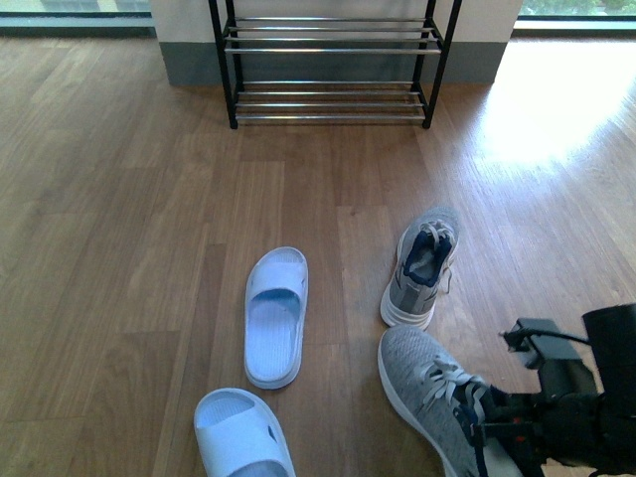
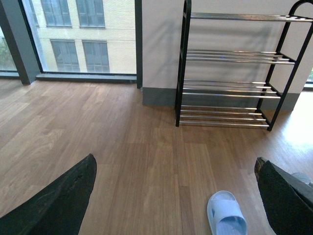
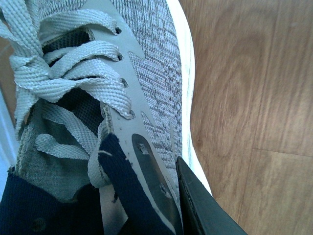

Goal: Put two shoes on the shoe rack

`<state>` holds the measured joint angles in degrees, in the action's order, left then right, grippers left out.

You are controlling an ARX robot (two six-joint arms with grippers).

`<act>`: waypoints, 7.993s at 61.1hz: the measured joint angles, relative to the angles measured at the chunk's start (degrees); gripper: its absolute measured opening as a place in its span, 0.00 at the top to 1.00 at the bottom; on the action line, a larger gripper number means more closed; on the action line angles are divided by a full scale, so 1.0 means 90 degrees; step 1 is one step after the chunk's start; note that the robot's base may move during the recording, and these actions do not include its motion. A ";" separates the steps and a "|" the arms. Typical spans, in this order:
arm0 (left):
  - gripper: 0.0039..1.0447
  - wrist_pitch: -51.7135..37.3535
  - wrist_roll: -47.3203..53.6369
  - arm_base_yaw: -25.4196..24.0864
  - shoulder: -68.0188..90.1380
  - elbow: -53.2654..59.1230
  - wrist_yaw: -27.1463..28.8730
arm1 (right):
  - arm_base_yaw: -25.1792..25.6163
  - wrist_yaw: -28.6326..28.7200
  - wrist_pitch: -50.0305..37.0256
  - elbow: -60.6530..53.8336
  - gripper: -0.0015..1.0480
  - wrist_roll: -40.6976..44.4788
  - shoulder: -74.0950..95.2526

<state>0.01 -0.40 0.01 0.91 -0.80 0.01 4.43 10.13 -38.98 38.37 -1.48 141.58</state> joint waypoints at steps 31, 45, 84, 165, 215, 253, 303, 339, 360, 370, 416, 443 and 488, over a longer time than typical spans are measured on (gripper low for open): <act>0.09 0.0000 0.0000 0.0000 0.0000 0.0000 0.0000 | 0.1078 0.0743 0.1926 -0.1831 0.99 -0.0437 -0.6113; 0.09 0.0000 0.0000 0.0000 0.0000 0.0000 0.0000 | 0.1491 0.0923 0.2766 -0.2268 0.99 -0.0537 -0.8442; 0.09 0.0000 -0.0002 0.0000 0.0000 0.0000 0.0010 | 0.1603 0.0996 0.2844 -0.2441 0.99 -0.0525 -0.9017; 0.09 0.0002 0.0002 -0.0005 0.0000 -0.0002 -0.0022 | 0.1637 0.0906 0.2868 -0.2450 0.99 -0.0503 -0.9017; 0.09 0.0959 -0.0481 0.1137 0.3716 -0.1100 0.2676 | 0.1613 0.0937 0.2868 -0.2453 0.99 -0.0500 -0.9022; 0.09 -0.1853 0.0901 0.1695 1.2993 -0.4772 0.1457 | 0.1613 0.0940 0.2868 -0.2453 0.99 -0.0500 -0.9022; 0.09 -0.0590 0.1921 0.2324 1.6572 -0.7856 0.0415 | 0.1613 0.0940 0.2868 -0.2453 0.99 -0.0500 -0.9022; 0.09 0.0087 0.1637 0.2589 1.7415 -0.9114 0.0682 | 0.1613 0.0940 0.2868 -0.2453 0.99 -0.0500 -0.9022; 0.32 0.0211 0.1185 0.2565 1.7833 -0.9265 0.1161 | 0.1613 0.0940 0.2868 -0.2453 0.99 -0.0500 -0.9022; 0.56 0.0352 0.1054 0.2569 1.7864 -0.9338 0.1156 | 0.1613 0.0940 0.2868 -0.2453 0.99 -0.0500 -0.9022; 0.99 -0.1183 -0.0357 0.2548 1.6162 -0.7949 0.1826 | 0.1613 0.0940 0.2868 -0.2453 0.99 -0.0500 -0.9022; 0.99 -0.1668 -0.2062 0.2497 1.1353 -0.5017 0.3133 | 0.1613 0.0940 0.2868 -0.2453 0.99 -0.0500 -0.9022; 0.99 -0.0017 -0.3050 0.2810 0.6948 -0.3536 0.4575 | 0.1613 0.0937 0.2868 -0.2453 0.99 -0.0500 -0.9022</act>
<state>-0.14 -27.86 25.30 63.44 -32.62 41.19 18.94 18.57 -13.17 16.29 -5.98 60.38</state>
